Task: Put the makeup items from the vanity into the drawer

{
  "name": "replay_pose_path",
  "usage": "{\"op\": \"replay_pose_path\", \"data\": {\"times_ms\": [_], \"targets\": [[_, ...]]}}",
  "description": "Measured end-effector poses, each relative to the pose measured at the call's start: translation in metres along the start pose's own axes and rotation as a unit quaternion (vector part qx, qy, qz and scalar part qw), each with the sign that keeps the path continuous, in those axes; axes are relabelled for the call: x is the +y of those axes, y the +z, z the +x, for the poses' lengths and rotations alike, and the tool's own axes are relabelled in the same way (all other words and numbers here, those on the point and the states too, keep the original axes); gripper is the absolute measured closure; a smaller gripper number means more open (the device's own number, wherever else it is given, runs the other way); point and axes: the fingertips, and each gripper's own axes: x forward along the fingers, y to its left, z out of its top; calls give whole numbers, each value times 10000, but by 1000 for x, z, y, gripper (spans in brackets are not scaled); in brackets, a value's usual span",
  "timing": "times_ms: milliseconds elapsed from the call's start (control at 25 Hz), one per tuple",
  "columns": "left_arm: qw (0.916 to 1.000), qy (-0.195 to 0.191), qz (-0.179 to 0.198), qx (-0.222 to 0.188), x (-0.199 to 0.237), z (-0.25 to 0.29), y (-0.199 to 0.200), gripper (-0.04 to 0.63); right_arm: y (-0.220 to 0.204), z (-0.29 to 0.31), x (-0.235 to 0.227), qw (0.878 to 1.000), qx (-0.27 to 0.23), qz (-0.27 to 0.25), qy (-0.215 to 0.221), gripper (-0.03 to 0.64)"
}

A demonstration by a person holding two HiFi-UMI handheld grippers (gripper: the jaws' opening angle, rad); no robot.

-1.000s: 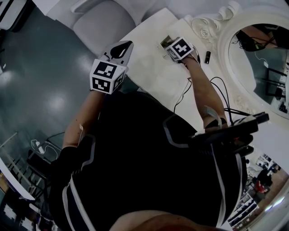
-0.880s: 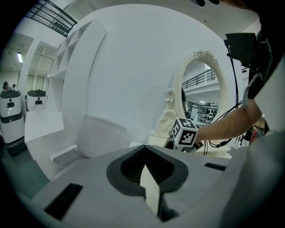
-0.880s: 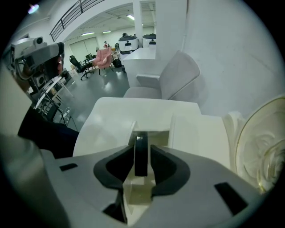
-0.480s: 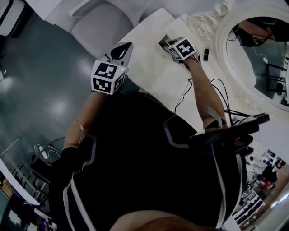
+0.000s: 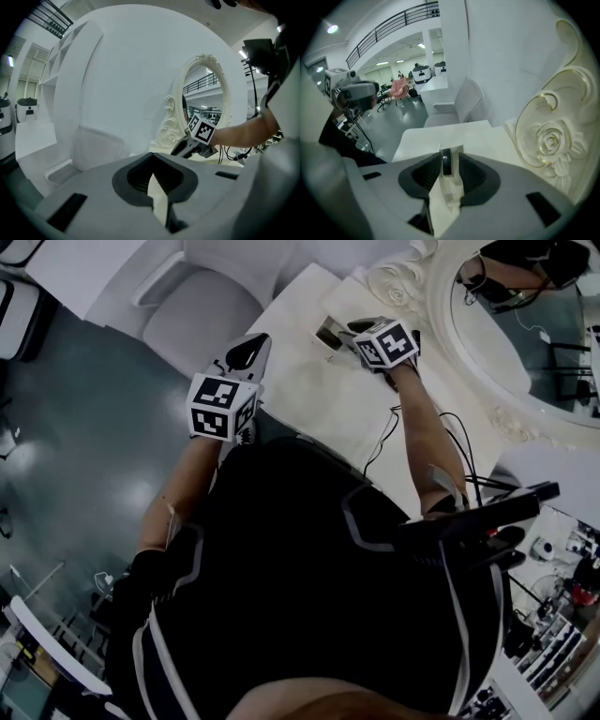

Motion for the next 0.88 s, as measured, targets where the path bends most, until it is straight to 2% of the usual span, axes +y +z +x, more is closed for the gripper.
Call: {"op": "replay_pose_path", "data": {"times_ms": [200, 440, 600, 760, 880], "targets": [[9998, -190, 111, -14, 1, 4, 12, 594, 25, -46, -1, 9955, -852, 398, -146, 497], [9971, -662, 228, -301, -5, 10, 46, 594, 46, -113, 5, 9790, -1800, 738, -611, 502], [9965, -695, 222, -420, -2, 15, 67, 594, 60, -158, 6, 9613, -2446, 948, -846, 514], [9928, -1029, 178, -594, -13, 16, 89, 594, 62, -205, 12, 9408, -2950, 1103, -1251, 534], [9899, -1204, 280, -698, -23, 19, 103, 594, 61, -232, 17, 9289, -3193, 1176, -1460, 539]]}}
